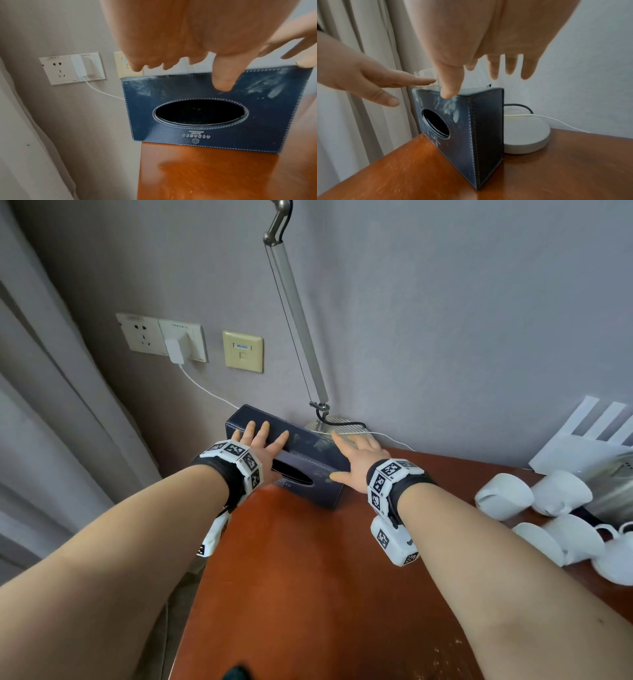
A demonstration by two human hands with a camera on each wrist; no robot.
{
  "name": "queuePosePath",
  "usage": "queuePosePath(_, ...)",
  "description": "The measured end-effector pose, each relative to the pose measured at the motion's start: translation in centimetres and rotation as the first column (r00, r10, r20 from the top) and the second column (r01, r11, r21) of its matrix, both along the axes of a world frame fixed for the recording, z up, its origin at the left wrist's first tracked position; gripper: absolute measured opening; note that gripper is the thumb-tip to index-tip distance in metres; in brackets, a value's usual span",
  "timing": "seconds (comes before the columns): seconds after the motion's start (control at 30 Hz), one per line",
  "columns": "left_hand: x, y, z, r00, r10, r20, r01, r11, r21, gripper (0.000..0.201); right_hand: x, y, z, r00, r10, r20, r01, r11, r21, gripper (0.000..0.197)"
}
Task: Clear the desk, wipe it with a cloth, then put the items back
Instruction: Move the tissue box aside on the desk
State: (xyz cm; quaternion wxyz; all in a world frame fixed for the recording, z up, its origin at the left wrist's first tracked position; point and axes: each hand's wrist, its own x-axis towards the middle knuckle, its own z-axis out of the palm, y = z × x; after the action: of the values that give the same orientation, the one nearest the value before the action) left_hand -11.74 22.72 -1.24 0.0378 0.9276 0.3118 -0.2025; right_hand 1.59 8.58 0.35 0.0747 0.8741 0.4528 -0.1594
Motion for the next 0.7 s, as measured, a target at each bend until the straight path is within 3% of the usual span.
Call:
queuePosePath(0.27, -0.6, -5.0, 4.2, 0.98, -0.056, 0.189, 0.067, 0.996, -0.053, 0.085, 1.5, -8.2, 4.5, 0.99, -0.113, 0.08, 0.109, 0.993, 0.054, 0.082)
queuePosePath(0.5, 3.1, -12.6, 7.0, 0.905, -0.214, 0.367, 0.266, 0.959, -0.097, 0.084, 3.0, -17.8, 7.8, 0.973, -0.204, 0.106, 0.196, 0.977, 0.088, 0.08)
queuePosePath(0.7, 6.7, -20.3, 7.4, 0.854, -0.327, 0.404, 0.422, 0.89, -0.171, 0.083, 5.6, -27.5, 7.8, 0.943, -0.33, 0.05, 0.321, 0.937, 0.139, 0.082)
